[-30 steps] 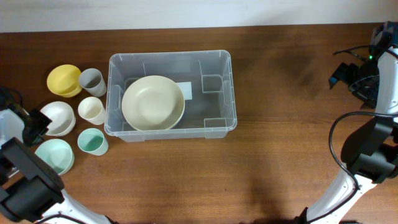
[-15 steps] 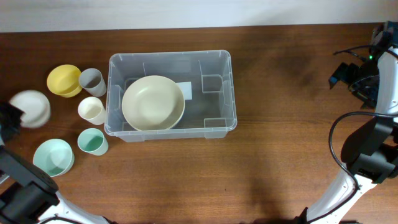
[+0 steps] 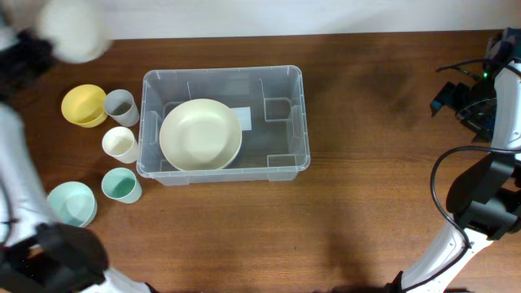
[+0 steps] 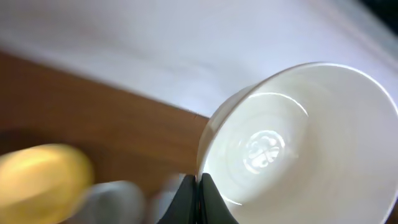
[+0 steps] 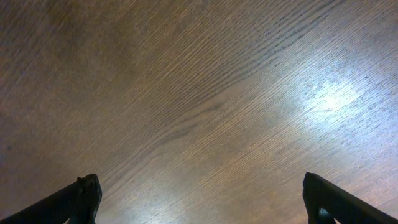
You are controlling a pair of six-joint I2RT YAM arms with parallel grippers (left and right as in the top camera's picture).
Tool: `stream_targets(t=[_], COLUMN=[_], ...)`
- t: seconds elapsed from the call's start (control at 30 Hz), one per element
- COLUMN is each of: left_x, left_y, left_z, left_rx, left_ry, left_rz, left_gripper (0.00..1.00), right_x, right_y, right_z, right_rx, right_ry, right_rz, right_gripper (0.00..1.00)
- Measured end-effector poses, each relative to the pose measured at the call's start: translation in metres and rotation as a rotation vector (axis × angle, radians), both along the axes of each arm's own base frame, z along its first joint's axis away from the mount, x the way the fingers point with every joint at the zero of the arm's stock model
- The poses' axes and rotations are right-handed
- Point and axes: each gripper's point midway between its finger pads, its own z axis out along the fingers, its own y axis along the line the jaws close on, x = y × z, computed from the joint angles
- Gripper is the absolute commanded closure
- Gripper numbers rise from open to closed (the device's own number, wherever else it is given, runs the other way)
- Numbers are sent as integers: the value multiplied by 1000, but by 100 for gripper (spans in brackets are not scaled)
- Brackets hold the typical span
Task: Pack container
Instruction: 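Carry the white bowl with the left gripper into the container's right side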
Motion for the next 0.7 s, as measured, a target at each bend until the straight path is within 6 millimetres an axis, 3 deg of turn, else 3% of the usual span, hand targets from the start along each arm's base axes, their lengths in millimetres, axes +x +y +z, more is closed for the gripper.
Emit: stream_targets(t=[0.13,0.3,0.4,0.47,0.5,0.6,0.7], left_x=[6,-10,-20,-22,-21,-11,6], left_y=[-136,-271,-310,-325,-334,-336,-324], left_z=[15,-12,-41,-57,-75,-105,-144], left_rx=[-4,66,161,212,266,333,384], left_ry=[-38,40,117,152,183,232,298], left_rz=[-299,-506,-516,-513,-499,-459,-409], left_gripper=[99,99,98,98,99,98,98], right_x=[0,0,0,0,0,0,0], right_y=[0,0,0,0,0,0,0], right_z=[0,0,0,0,0,0,0], right_rx=[0,0,0,-1,0,0,0], right_ry=[0,0,1,0,0,0,0], right_rz=[0,0,0,0,0,0,0], right_gripper=[1,1,1,1,1,1,1])
